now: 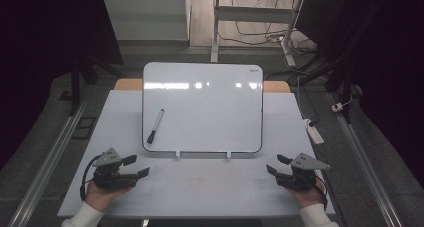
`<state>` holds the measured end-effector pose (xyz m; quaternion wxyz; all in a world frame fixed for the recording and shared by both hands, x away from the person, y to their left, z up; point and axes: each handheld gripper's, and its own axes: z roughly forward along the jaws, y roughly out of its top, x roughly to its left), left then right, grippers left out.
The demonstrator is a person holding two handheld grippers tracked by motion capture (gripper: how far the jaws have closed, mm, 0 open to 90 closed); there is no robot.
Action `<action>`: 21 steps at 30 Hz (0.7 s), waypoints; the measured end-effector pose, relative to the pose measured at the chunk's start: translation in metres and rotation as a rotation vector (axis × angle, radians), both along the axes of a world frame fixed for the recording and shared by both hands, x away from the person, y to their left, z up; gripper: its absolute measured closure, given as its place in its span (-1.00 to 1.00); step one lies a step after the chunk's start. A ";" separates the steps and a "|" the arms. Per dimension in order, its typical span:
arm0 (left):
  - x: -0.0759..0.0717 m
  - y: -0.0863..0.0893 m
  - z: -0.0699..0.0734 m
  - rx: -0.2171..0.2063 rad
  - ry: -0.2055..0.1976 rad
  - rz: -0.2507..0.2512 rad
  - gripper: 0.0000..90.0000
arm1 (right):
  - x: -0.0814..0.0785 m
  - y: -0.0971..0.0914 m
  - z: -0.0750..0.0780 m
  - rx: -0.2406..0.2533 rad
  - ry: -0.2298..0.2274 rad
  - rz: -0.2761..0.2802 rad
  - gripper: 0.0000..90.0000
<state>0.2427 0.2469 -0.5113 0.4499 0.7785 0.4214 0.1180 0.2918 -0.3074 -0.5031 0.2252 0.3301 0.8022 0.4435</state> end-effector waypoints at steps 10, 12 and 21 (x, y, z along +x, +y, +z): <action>0.000 -0.007 0.001 0.031 -0.023 -0.013 -0.46 | 0.000 -0.004 -0.004 -0.008 0.009 -0.006 -0.13; 0.000 -0.006 0.000 0.033 -0.023 -0.009 -0.47 | 0.000 -0.003 -0.004 -0.008 0.011 -0.005 -0.13; 0.001 -0.005 -0.001 0.032 -0.016 0.000 -0.49 | 0.000 -0.004 -0.004 -0.004 0.008 -0.008 -0.14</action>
